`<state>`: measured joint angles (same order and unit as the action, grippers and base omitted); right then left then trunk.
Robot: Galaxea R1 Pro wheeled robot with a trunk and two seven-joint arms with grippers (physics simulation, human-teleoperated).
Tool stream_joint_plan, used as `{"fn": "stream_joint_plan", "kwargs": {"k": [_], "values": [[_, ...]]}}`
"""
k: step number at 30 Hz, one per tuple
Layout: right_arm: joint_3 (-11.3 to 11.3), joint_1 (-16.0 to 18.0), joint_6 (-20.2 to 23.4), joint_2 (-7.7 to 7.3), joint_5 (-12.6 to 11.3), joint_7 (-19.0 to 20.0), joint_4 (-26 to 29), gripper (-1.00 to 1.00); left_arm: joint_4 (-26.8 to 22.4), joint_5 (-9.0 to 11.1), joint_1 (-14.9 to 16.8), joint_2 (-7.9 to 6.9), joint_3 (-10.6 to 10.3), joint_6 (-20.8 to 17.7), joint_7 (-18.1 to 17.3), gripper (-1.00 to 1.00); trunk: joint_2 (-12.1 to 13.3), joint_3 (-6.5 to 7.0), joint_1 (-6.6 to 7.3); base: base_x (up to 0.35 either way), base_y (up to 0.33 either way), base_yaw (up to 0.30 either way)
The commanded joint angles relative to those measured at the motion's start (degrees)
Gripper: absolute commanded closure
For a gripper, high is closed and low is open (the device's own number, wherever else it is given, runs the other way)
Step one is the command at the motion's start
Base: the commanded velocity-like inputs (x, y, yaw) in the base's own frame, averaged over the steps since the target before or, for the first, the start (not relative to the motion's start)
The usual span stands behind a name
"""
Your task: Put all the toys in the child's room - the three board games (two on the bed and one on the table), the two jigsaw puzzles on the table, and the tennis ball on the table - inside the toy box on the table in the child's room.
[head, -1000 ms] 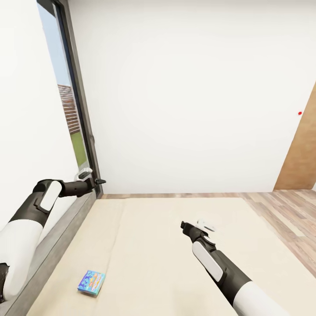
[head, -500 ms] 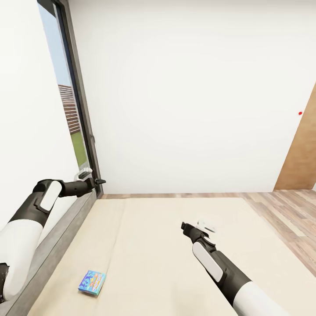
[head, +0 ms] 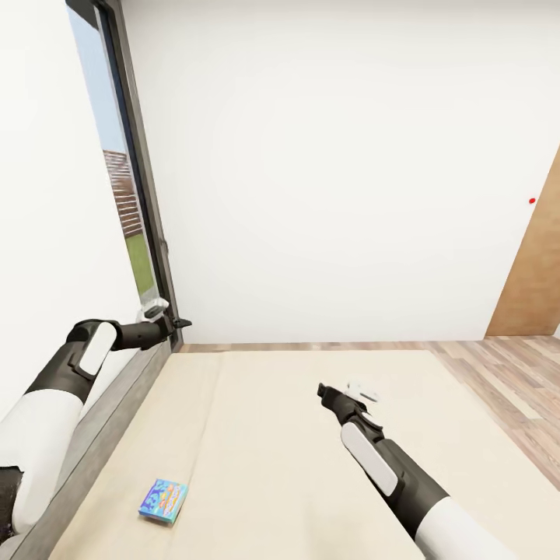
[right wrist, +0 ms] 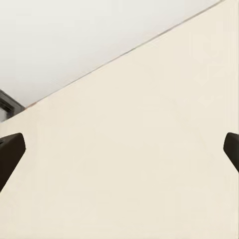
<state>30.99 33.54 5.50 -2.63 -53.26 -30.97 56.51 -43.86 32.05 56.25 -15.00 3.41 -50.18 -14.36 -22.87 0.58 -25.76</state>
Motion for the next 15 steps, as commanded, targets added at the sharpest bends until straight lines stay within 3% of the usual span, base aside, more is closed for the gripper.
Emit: {"fn": "stream_joint_plan", "kwargs": {"k": [1, 7, 11, 15], "values": [[0.18, 0.04, 0.40, -0.15, -0.17, -0.38, 1.39, -1.00, 0.11, -0.70, 0.02, 0.26, 0.02, 0.18, -0.33, -1.00, -0.05, -0.03, -0.03, 0.000, 0.000, 0.000], [0.09, -0.82, 4.32, -0.52, -0.15, -0.50, 10.41, -1.00, 0.78, -4.77, -0.01, 2.17, -2.72, 1.89, 0.91, -1.00, -0.05, -0.03, -0.03, 0.000, 0.000, 0.000], [-0.34, -3.39, 9.05, -0.61, -0.10, -0.69, 15.33, -1.00, 1.69, -8.05, -0.04, 4.01, -4.16, 3.97, 3.23, -1.00, -0.05, -0.03, -0.03, 0.000, 0.000, 0.000], [-0.56, -4.30, 10.72, -0.64, -0.14, -0.80, 17.03, -1.00, 5.86, -9.17, -0.07, 4.66, -4.70, 6.87, 5.72, -1.00, -0.05, -0.03, -0.03, 0.000, 0.000, 0.000]]}}
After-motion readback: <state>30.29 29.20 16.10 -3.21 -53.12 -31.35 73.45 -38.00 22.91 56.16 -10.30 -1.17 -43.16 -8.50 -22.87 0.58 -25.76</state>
